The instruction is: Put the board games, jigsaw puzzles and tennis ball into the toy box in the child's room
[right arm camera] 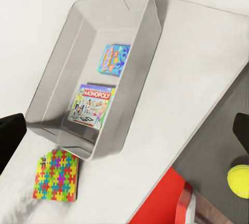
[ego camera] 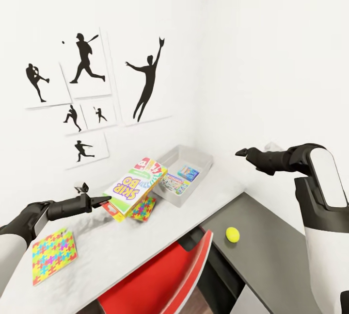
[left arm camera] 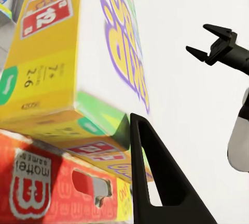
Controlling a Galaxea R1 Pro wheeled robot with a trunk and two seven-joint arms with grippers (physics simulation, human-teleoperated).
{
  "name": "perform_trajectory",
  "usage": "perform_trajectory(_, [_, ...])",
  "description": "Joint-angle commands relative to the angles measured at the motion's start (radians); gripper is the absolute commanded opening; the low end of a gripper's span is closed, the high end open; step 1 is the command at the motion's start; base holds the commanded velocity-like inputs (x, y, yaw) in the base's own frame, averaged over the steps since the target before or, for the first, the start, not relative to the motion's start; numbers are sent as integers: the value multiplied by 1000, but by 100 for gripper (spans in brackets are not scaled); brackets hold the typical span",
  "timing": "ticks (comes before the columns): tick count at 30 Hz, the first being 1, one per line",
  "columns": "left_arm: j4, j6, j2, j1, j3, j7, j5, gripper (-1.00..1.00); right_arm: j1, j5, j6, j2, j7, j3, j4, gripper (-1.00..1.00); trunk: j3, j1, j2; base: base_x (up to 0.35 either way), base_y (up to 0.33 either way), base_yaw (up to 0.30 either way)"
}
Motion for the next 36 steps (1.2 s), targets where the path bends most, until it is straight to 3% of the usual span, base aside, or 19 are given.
perform_trajectory(1, [0, 10, 0, -1, 1, -4, 0, -100, -1, -9, 8, 0, -10, -1, 1, 100, -3, 1, -2, 73, 0, 0])
perform_trajectory(4, [0, 10, 0, -1, 2, -4, 0, -100, -2, -9, 9, 0, -8, 1, 5, 100, -4, 1, -2, 32, 0, 0])
perform_trajectory(9, [0, 10, 0, -1, 2, -4, -1, -100, -8, -8, 9, -2, -6, 73, 20, 100, -9, 1, -2, 7, 0, 0])
perform_trajectory(14, [0, 10, 1, -1, 3, -4, -2, -100, -10, -10, 9, 0, -3, 104, 56, 100, -14, 1, -2, 1, 0, 0])
perform_trajectory(19, [0, 10, 2, -1, 5, -4, -3, -100, -11, -69, 9, -1, -2, 152, 85, 100, -18, 1, -2, 0, 0, 0])
perform_trajectory(23, [-1, 10, 5, -1, 5, -4, -3, -100, -11, -98, 9, -5, -3, 160, 92, 100, -20, 1, -2, 8, 0, 0])
perform_trajectory(36, [-2, 17, 17, -1, 5, -4, -1, -100, -11, -104, 9, -3, -4, 159, 95, 100, -21, 1, -2, 67, 0, 0])
